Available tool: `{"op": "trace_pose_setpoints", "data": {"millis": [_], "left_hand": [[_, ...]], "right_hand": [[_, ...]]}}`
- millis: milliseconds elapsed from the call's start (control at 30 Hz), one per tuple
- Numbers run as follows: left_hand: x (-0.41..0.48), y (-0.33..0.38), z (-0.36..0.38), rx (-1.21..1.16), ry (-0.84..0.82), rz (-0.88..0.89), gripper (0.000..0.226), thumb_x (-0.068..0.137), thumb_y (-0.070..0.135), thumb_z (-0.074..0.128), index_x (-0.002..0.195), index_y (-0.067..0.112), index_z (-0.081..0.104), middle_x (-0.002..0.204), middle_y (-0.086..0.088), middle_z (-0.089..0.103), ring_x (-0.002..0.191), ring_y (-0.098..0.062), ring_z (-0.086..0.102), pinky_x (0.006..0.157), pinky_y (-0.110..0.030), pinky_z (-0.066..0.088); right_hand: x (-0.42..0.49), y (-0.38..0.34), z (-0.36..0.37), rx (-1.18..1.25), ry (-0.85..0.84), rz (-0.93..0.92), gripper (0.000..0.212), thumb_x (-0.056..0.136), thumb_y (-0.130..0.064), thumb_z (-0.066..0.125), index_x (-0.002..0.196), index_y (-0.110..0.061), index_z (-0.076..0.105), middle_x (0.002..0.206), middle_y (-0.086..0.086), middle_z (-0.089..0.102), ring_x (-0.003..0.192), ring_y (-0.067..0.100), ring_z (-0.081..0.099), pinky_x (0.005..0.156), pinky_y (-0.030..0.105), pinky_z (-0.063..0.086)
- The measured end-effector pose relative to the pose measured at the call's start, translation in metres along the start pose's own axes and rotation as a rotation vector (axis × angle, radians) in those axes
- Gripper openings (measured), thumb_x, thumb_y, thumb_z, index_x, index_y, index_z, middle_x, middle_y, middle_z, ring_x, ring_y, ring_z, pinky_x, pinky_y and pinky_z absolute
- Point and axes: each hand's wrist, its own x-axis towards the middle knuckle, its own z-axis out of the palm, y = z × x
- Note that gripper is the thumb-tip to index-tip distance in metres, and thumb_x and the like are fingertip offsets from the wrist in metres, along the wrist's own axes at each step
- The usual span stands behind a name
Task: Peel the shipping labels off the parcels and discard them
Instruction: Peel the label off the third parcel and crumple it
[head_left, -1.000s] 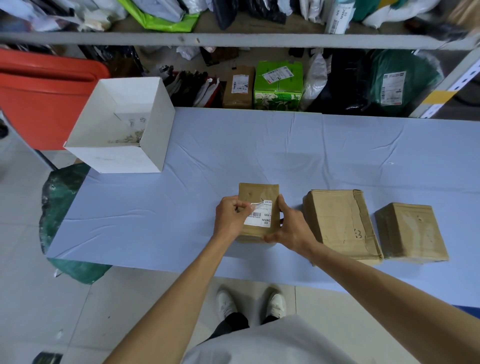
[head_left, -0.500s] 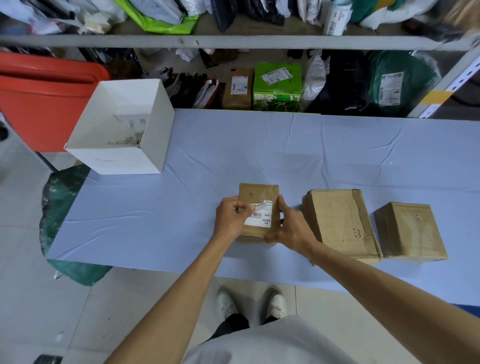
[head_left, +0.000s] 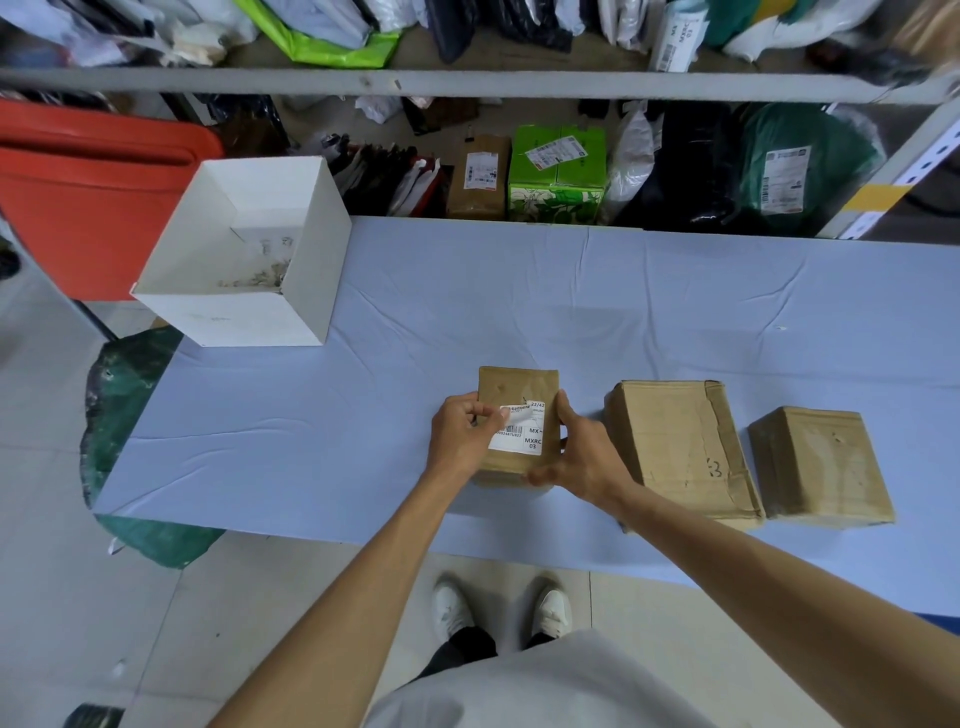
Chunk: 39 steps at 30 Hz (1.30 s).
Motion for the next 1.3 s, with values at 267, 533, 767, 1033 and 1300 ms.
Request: {"op": "trace_pose_setpoints", "data": {"millis": [267,533,767,1033,1300], "left_hand": [[0.0003,-0.0005,0.0009,0.002,-0.008,-0.019,0.017,0.083,0.017,0.070,0.067,0.014,0.067,0.072,0.035,0.060,0.067,-0.009,0.061,0.058,-0.022,0.044],[-0.0015,0.0012,0.0000,-0.031,-0.023,-0.037,0.011,0.085,0.015,0.069,0.083,0.004,0.072,0.088,0.014,0.069,0.069,-0.006,0.063,0.056,-0.016,0.045],[-0.0028,0.0013,-0.0006,-0.041,-0.032,-0.059,0.012,0.085,0.017,0.069,0.080,0.006,0.072,0.097,0.011,0.071,0.070,-0.007,0.063,0.055,-0.013,0.044],[-0.0046,0.0048,-0.0008,-0.064,-0.039,-0.092,0.011,0.085,0.015,0.069,0.081,0.006,0.072,0.102,0.008,0.071,0.078,-0.013,0.066,0.062,-0.020,0.048],[-0.0044,0.0060,-0.0018,-0.115,-0.058,-0.145,0.007,0.084,0.014,0.069,0.083,0.009,0.073,0.084,0.018,0.071,0.079,-0.017,0.071,0.078,-0.038,0.056]], "right_hand": [[0.0012,0.0010,0.0003,-0.011,0.008,-0.017,0.108,0.057,-0.013,0.085,0.145,-0.011,0.023,0.103,0.006,0.068,0.082,0.022,0.067,0.067,0.041,0.059],[0.0007,-0.0008,0.0005,-0.005,0.007,-0.020,0.114,0.058,-0.014,0.086,0.149,-0.008,0.017,0.112,0.007,0.065,0.090,0.022,0.066,0.074,0.041,0.059],[0.0000,-0.0012,-0.0001,-0.005,0.004,-0.020,0.115,0.057,-0.013,0.086,0.149,-0.008,0.017,0.114,0.006,0.065,0.091,0.020,0.066,0.074,0.039,0.060],[0.0003,-0.0024,0.0002,-0.011,0.004,-0.012,0.115,0.058,-0.013,0.087,0.149,-0.008,0.017,0.115,0.007,0.064,0.093,0.021,0.066,0.076,0.040,0.060],[-0.0005,-0.0035,-0.0002,-0.002,0.008,-0.003,0.114,0.058,-0.011,0.086,0.149,-0.009,0.017,0.115,0.006,0.064,0.092,0.021,0.065,0.076,0.036,0.059]]}}
